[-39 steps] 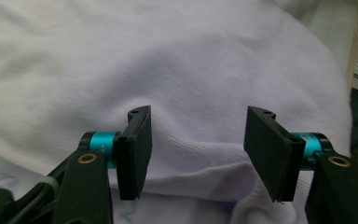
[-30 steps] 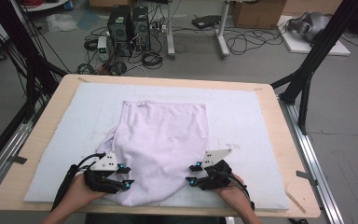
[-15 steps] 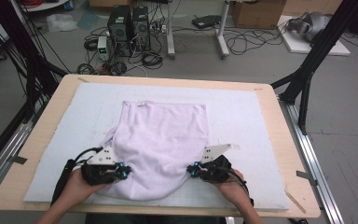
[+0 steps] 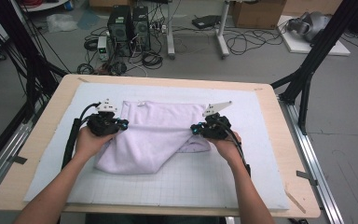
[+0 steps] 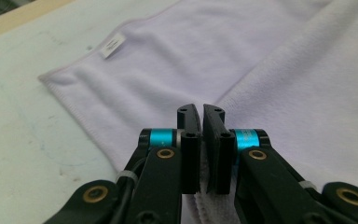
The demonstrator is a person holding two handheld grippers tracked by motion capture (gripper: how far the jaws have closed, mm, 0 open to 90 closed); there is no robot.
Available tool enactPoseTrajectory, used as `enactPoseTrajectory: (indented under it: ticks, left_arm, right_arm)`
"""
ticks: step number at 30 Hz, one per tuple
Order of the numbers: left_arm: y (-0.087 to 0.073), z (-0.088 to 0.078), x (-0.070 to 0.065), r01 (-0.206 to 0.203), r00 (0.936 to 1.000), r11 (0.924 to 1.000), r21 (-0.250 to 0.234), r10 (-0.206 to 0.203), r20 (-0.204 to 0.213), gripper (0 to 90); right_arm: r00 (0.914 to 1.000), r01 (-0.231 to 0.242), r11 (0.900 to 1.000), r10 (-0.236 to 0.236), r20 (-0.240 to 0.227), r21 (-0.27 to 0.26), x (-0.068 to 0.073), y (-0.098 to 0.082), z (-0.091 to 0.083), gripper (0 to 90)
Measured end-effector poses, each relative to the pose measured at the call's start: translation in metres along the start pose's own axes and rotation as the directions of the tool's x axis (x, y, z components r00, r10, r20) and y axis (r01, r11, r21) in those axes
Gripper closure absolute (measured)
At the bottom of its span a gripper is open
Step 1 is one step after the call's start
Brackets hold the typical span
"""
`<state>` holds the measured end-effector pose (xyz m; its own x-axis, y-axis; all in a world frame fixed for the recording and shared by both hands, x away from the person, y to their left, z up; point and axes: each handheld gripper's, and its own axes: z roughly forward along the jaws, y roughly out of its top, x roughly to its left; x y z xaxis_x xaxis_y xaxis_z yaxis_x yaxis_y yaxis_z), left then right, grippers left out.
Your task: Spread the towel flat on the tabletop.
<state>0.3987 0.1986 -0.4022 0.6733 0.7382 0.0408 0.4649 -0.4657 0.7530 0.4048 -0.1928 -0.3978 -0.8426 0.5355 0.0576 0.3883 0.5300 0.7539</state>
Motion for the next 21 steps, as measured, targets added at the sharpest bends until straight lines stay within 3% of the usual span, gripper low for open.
enactPoseTrajectory:
  ticks: [2,5,9,13,16,18,21]
  left_arm:
    - [-0.005,0.009,0.008,0.032,0.9995,0.999,0.03,-0.032,0.002,85.1]
    - [-0.007,0.003,0.013,0.048,0.9984,0.9987,0.015,-0.049,0.028,78.3]
    - [-0.004,-0.023,0.011,0.055,0.9961,0.996,-0.07,-0.05,0.073,68.3]
    - [-0.006,-0.047,-0.002,0.029,0.9907,0.9906,-0.134,-0.01,0.136,62.0]
    - [-0.015,-0.056,-0.019,-0.022,0.985,0.9915,-0.129,0.043,0.167,57.8]
    - [-0.025,-0.059,-0.029,-0.05,0.9795,0.9917,-0.118,0.072,0.188,55.6]
    - [-0.043,-0.059,-0.039,-0.056,0.9734,0.9929,-0.105,0.077,0.216,51.1]
  right_arm:
    - [0.9997,-0.011,0.999,0.01,0.023,0.036,-0.008,-0.001,0.013,85.8]
    - [0.9994,-0.029,0.996,0.028,0.021,0.083,-0.012,-0.006,0.026,82.8]
    - [0.9992,-0.017,0.999,0.016,0.037,0.032,-0.005,-0.005,0.013,75.1]
    - [0.9993,0.031,0.998,-0.03,0.024,-0.051,0.016,-0.001,-0.009,70.6]
    - [0.9966,0.082,0.993,-0.082,0.01,-0.081,0.037,-0.004,-0.017,66.0]
    - [0.9948,0.098,0.991,-0.1,-0.018,-0.093,0.05,-0.009,-0.018,63.3]
    - [0.9901,0.104,0.993,-0.108,-0.089,-0.049,0.066,-0.011,-0.011,57.7]
